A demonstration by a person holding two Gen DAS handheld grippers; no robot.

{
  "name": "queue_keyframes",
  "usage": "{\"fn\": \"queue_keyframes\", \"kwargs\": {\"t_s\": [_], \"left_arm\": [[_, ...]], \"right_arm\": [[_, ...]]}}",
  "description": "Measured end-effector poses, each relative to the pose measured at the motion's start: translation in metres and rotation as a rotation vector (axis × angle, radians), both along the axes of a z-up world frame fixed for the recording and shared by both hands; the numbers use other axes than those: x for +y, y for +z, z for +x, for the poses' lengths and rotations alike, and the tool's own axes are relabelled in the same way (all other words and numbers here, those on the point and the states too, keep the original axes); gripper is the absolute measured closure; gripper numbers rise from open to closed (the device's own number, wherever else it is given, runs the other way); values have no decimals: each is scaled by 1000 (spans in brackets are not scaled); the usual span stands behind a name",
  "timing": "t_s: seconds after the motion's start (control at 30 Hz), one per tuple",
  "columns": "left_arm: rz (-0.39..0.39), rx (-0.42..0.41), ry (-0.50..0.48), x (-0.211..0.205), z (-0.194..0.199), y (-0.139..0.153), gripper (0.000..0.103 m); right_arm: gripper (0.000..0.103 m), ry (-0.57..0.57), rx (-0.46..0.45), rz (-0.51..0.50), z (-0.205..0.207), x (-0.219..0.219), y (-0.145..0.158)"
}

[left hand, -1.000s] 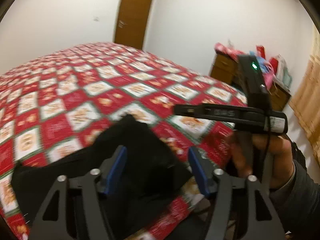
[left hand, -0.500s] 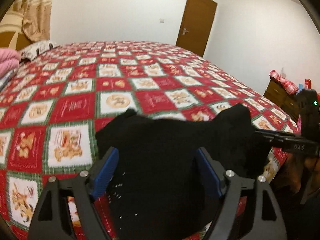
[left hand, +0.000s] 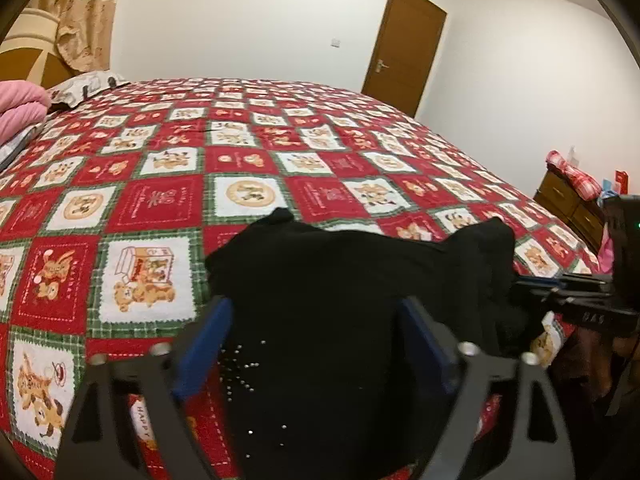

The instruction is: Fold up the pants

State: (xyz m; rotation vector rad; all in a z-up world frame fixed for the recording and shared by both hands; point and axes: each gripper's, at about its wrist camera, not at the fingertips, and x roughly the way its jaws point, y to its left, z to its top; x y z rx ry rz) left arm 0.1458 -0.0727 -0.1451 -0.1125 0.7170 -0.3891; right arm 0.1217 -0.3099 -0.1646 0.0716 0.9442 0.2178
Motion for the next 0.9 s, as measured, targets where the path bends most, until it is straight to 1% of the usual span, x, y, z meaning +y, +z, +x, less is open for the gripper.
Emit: {"fn": "queue_keyframes", "kwargs": {"t_s": [0.03, 0.1, 0.13, 0.23, 0.3, 0.33, 0.37, 0.4, 0.43, 0.5, 0.57, 0.6, 0.7, 0.73, 0.77, 0.83, 0.87, 0.9], "left_arm": [[-2, 2, 9, 1, 1, -1, 5], [-11, 13, 11, 2, 3, -4, 5], [-11, 20, 13, 2, 4, -6, 5], [-12, 31, 16, 2, 4, -9, 5], [-15, 34, 16, 3, 4, -9, 5], [-17, 34, 17, 3, 4, -8, 5], [-21, 33, 18, 4, 4, -8, 5], [-23, 34, 19, 5, 4, -8, 5], [-24, 34, 20, 5, 4, -8, 5], [-28, 39, 22, 6, 5, -9, 5], [-33, 43, 23, 7, 6, -10, 5], [-34, 44, 24, 8, 6, -10, 5], [-36, 47, 27, 8, 7, -11, 5], [-38, 48, 29, 8, 7, -12, 5], [-39, 49, 29, 8, 7, -12, 5], [-38, 50, 30, 8, 7, -12, 5], [-38, 49, 30, 8, 7, -12, 5], [-38, 48, 30, 8, 7, -12, 5]], "right_arm": [[103, 4, 0, 2, -2, -2, 3], [103, 10, -4, -41, -7, -3, 7], [103, 11, -1, -42, -7, -3, 8], [103, 12, 18, -6, -4, -7, 5], [102, 0, 35, 68, -1, -12, 3], [97, -7, 36, 98, 0, -14, 3], [78, -10, 36, 106, 0, -14, 3], [64, -13, 35, 107, 0, -14, 4], [49, -14, 29, 115, -2, -14, 4], [49, -3, 28, 118, -2, -11, 4], [49, 2, 26, 81, -2, -4, 3], [50, 5, 25, 81, -2, -3, 1], [56, 3, 28, 58, -1, -2, -4], [60, 2, 28, 53, -1, -1, -7], [69, 3, 25, 45, -1, -1, -8], [80, 14, 10, -12, -3, 5, -10], [88, 21, 1, -39, -4, 7, -9], [91, 28, -6, -53, -5, 8, -7]]}}
